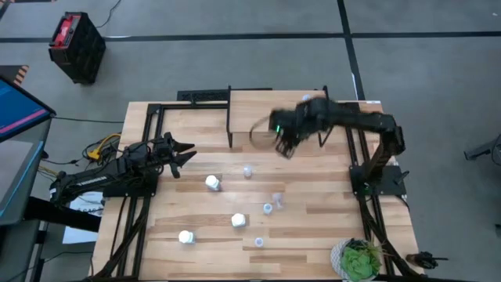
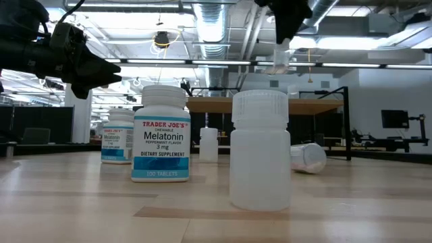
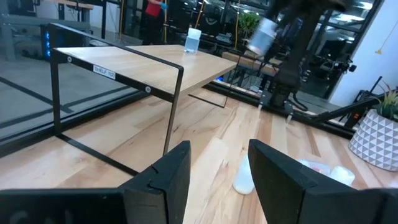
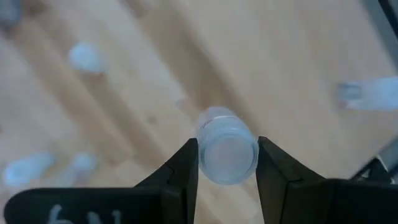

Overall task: Pick and place medicine bottles onto shelf by color
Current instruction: Put the bottom transparent pill bottle on the shelf aligned with the other transparent pill bottle

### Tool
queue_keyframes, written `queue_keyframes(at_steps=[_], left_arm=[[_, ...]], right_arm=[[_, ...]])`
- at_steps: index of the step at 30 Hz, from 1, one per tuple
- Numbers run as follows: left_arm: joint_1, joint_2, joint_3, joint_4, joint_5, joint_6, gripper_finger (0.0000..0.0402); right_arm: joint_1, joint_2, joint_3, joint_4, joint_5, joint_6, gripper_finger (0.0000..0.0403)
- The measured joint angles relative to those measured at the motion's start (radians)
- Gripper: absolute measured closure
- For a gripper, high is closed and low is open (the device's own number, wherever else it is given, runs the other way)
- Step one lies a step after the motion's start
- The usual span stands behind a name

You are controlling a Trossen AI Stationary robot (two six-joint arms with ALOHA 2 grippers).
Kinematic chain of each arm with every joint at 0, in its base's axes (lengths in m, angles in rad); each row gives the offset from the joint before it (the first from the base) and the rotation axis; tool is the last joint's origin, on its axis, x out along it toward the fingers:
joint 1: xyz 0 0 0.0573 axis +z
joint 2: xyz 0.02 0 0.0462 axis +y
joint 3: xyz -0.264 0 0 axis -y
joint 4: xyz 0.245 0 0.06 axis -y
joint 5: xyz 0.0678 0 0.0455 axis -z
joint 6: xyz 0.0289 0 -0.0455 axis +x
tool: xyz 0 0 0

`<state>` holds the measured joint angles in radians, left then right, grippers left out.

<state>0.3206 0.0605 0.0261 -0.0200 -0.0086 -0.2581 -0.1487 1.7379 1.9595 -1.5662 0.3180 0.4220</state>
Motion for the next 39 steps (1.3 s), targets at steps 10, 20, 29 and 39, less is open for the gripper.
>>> queue_keyframes(at_steps=[10,20,29,39], left_arm=[[0.000,0.000,0.000,0.000,-0.005,0.034,0.0252],[0.000,0.000,0.000,0.008,-0.008,0.197,0.0252],[0.000,0.000,0.000,0.008,-0.008,0.200,0.0252],[0.000,0.000,0.000,0.011,-0.008,0.176,0.0252]], right_arm=[[-0.349,0.004,-0.002,0.001,-0.119,-0.169,0.0279],[-0.425,-0.058,-0.001,-0.007,-0.175,-0.242,0.0279],[-0.414,-0.211,-0.181,0.015,-0.187,-0.236,0.0278],[-0.415,-0.343,-0.428,0.235,-0.217,-0.161,0.0278]])
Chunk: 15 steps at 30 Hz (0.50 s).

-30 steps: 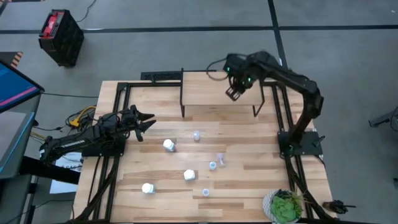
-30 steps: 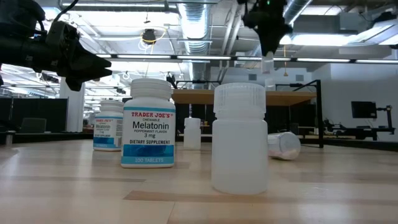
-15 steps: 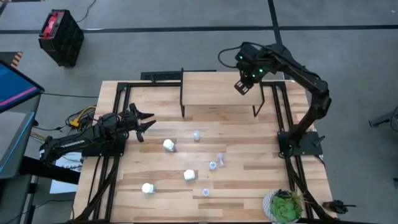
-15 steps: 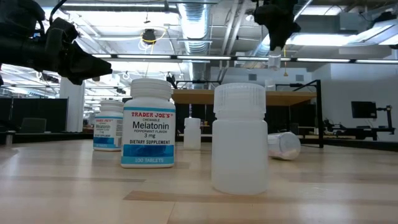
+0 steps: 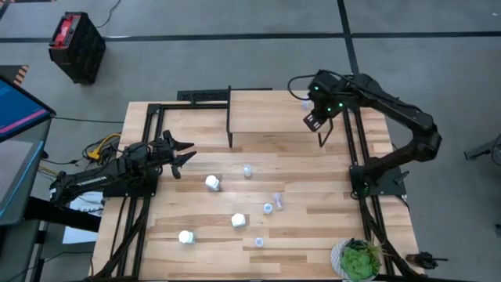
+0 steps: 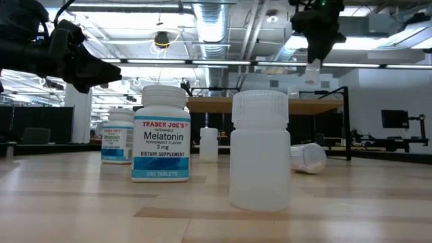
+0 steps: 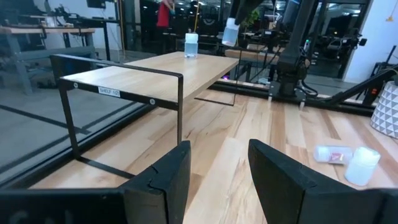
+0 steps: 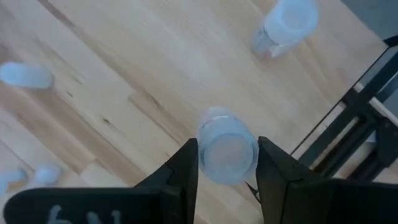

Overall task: Pick and place medicine bottles onto shelf by color
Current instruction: Put the bottom transparent pill bottle on the shelf aligned with the other transparent pill bottle

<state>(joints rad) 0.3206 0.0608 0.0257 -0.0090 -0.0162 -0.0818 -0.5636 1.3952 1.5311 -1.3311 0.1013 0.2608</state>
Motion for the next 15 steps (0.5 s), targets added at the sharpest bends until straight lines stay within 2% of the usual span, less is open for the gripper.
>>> queue_keyframes(at_steps=[10,15], left_arm=[[0.000,0.000,0.000,0.000,-0.025,0.000,0.0252],[0.000,0.000,0.000,0.000,-0.025,0.000,0.0252]], right_arm=[[-0.015,0.155,0.029,0.040,0.001,-0.082,0.0278],[-0.037,0.180,0.062,0.043,0.006,-0.086,0.0278]])
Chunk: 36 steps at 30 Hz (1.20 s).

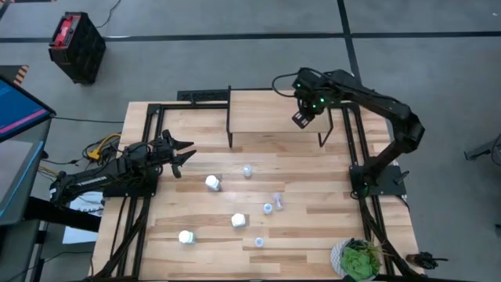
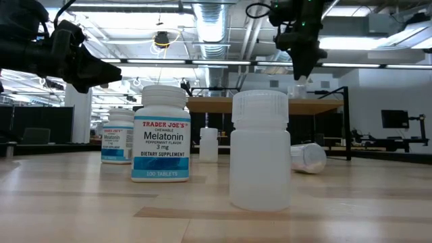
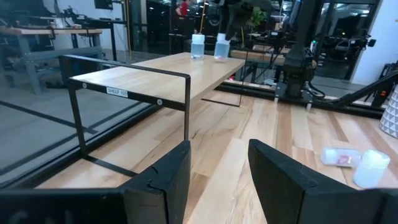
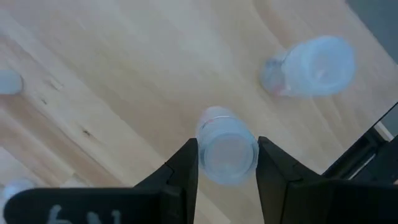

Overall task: Pick and place medicine bottles onto shelf by color
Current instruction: Put the bottom transparent pill bottle on the shelf aligned with the other transparent pill bottle

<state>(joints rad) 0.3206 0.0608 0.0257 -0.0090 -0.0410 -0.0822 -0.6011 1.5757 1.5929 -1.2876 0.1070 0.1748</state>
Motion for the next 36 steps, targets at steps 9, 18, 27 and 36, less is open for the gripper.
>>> queue_keyframes(at_steps=[9,18,27,36], left_arm=[[0.000,0.000,0.000,0.000,0.000,0.000,0.0252],[0.000,0.000,0.000,0.000,-0.001,0.000,0.0252],[0.000,0.000,0.000,-0.001,-0.001,0.000,0.0252],[0.000,0.000,0.000,-0.001,0.000,0.000,0.0252]], right_arm=[[-0.049,0.002,-0.003,-0.016,-0.002,0.000,0.0278],[-0.048,0.002,-0.006,0.010,-0.078,-0.049,0.0278],[-0.048,0.002,-0.006,0.017,-0.079,-0.033,0.0271],[-0.048,0.002,-0.006,0.017,-0.075,-0.033,0.0216]])
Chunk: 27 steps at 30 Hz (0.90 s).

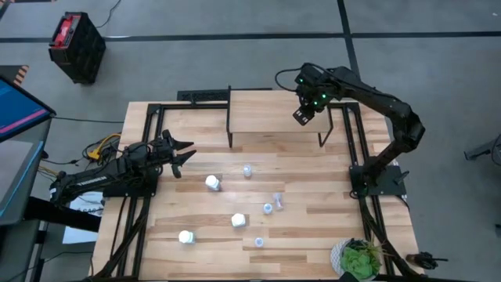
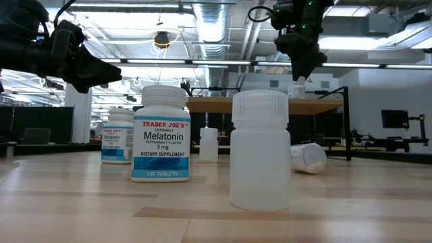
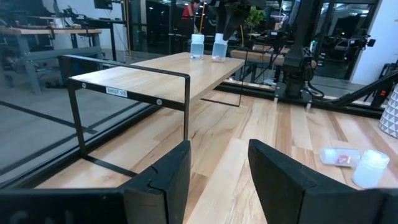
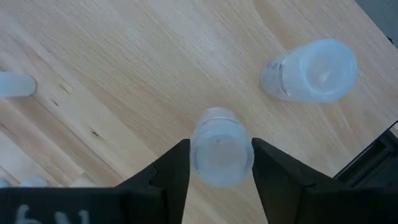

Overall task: Pick and place medicine bottles onto shelf by color
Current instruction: Put the bottom transparent pill bottle on the shelf aligned with the other transparent pill bottle, then put the transparent pill bottle on the shelf aligned with the other transparent pill bottles

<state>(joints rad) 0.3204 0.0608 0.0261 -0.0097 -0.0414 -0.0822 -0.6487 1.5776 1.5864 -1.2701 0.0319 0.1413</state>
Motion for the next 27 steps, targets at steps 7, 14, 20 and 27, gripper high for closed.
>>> queue_keyframes(at_steps=[7,14,20,27], left_arm=[[0.000,0.000,0.000,0.000,0.000,0.000,0.0252],[0.000,0.000,0.000,0.000,0.000,0.000,0.0252],[0.000,0.000,0.000,0.000,0.000,0.000,0.0252],[0.000,0.000,0.000,0.000,0.000,0.000,0.0252]], right_arm=[[-0.001,0.000,0.000,0.000,0.001,0.000,0.0195],[-0.001,0.000,0.000,-0.001,0.006,0.000,0.0197],[-0.003,-0.004,0.055,-0.009,0.007,0.008,0.0210],[0.017,-0.004,0.171,-0.103,0.007,0.062,0.0222]])
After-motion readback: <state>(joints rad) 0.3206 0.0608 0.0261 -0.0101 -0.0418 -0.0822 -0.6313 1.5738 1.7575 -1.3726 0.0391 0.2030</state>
